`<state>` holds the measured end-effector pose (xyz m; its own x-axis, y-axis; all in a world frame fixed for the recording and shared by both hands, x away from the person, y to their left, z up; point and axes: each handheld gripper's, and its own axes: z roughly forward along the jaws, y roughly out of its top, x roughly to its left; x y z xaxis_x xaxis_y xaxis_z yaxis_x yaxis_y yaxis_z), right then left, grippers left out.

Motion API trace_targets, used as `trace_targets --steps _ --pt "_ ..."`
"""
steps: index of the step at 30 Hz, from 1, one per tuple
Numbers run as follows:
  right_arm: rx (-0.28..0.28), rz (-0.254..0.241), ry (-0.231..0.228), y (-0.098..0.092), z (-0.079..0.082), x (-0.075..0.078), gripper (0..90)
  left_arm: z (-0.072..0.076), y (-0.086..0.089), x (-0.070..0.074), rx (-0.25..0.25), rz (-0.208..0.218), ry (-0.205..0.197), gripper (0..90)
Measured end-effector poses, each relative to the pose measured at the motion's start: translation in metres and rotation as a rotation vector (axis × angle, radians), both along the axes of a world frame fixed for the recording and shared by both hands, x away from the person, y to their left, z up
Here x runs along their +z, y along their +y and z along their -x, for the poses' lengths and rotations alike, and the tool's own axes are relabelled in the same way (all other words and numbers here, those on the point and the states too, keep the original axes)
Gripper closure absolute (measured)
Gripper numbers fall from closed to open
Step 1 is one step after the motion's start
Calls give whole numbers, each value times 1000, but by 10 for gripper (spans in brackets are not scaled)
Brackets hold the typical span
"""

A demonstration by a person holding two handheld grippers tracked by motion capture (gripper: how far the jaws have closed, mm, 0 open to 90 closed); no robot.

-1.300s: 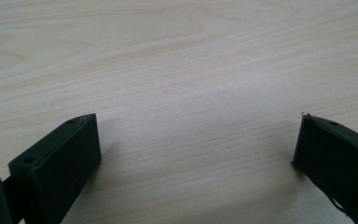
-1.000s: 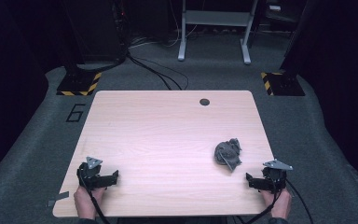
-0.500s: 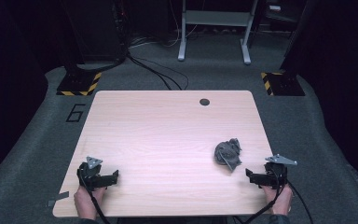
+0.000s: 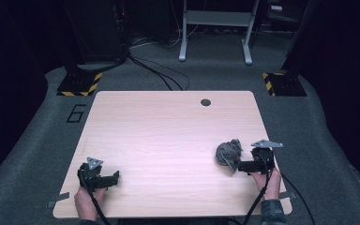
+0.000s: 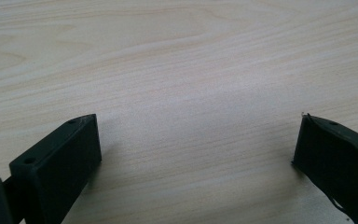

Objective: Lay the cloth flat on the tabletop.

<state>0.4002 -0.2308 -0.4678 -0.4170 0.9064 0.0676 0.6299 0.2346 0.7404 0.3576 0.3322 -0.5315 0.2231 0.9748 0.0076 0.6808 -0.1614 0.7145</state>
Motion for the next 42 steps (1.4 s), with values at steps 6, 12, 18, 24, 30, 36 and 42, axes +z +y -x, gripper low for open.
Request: trace_targets --steps 6,12,18,24,30,36,42 --pt "37 21 30 14 -14 -1 0 0 0 0 1 0 0 4" --pt "26 42 80 23 -32 -6 19 0 0 0 0 0 0 4" --pt "71 54 125 30 -36 -19 149 0 0 0 -3 -3 1 8" --pt "94 61 128 32 -35 -27 241 0 0 0 -3 -3 0 8" --pt "105 84 127 38 -32 -34 323 0 0 0 0 -3 -6 9" --pt "126 74 119 39 -27 -37 470 0 0 0 0 -4 -7 11" --pt "125 64 98 39 -23 -34 533 0 0 0 0 -4 -7 11"
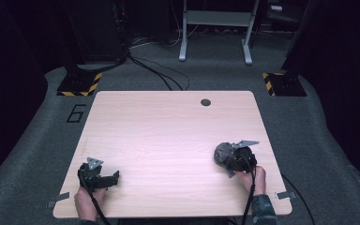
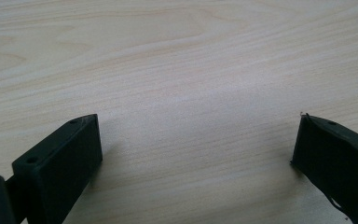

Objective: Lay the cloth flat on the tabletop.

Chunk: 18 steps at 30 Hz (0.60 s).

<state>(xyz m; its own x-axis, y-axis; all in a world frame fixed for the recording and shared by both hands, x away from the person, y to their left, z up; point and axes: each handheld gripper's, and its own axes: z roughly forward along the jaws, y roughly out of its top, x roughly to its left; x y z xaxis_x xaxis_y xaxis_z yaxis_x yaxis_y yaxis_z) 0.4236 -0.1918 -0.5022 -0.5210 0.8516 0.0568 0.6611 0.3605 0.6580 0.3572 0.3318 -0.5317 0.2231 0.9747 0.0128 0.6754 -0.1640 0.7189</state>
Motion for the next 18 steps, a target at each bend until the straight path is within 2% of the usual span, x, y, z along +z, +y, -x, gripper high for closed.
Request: trace_targets --steps 5,10,15,18 --pt "3 -21 -47 -3 4 9 543 0 0 0 -1 0 0 11" --pt "-3 -43 -74 0 9 31 542 0 0 0 -1 0 0 11" --pt "21 -48 -106 14 14 53 541 0 0 0 -1 0 1 11" --pt "39 -46 -114 24 17 59 539 0 0 0 -1 0 1 11"
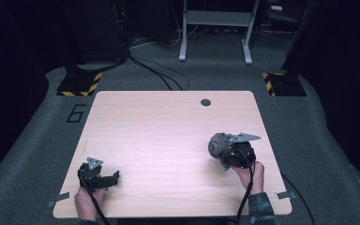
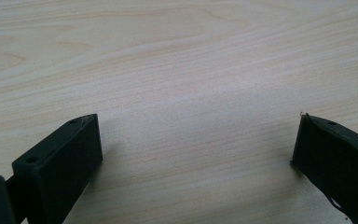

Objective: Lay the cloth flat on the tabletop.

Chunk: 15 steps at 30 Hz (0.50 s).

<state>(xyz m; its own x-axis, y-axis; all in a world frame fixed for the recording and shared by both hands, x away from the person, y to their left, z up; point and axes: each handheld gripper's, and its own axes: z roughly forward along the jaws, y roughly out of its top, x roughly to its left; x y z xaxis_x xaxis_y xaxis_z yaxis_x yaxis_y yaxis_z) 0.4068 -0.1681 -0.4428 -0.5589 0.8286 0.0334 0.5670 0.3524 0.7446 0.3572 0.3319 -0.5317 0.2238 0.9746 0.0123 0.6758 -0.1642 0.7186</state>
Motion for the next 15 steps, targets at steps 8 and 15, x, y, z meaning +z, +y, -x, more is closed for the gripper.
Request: trace_targets --steps 8,15 --pt "69 -3 -7 32 5 9 536 0 0 0 0 0 0 11" --pt "127 -9 7 65 5 5 533 0 -1 0 6 7 -5 11"
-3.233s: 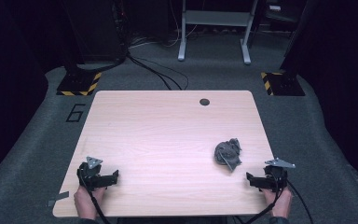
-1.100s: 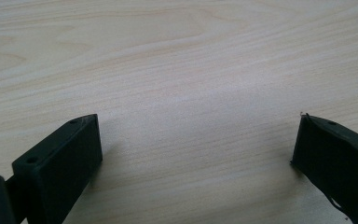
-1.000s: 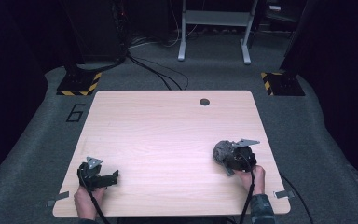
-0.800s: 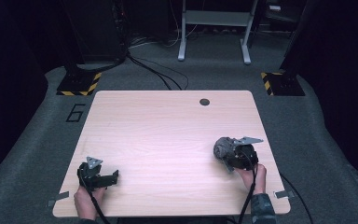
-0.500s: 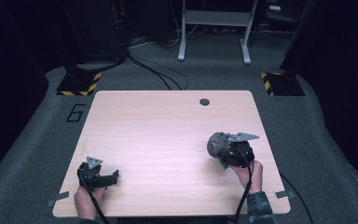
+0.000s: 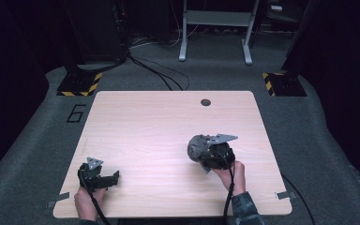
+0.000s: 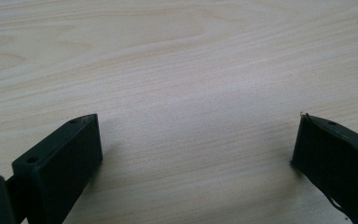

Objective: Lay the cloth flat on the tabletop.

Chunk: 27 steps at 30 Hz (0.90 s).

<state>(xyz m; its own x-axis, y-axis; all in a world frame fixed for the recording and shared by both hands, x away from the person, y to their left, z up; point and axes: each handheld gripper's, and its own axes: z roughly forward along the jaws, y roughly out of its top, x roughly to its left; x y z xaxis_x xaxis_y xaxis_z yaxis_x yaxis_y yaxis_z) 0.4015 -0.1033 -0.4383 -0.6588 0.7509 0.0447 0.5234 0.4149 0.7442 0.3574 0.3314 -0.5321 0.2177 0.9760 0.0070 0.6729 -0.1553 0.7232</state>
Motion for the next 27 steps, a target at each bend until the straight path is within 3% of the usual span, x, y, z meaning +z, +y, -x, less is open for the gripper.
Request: trace_targets --steps 9,17,22,27 --pt "40 10 41 39 4 -14 525 0 1 0 -6 -6 5 11" --pt "77 65 68 67 2 -31 512 0 1 0 -6 -3 6 12" --pt "45 105 126 75 -8 -50 375 0 1 0 -7 -4 6 12" --pt "42 48 100 67 -4 -44 234 0 1 0 -6 -3 6 12"
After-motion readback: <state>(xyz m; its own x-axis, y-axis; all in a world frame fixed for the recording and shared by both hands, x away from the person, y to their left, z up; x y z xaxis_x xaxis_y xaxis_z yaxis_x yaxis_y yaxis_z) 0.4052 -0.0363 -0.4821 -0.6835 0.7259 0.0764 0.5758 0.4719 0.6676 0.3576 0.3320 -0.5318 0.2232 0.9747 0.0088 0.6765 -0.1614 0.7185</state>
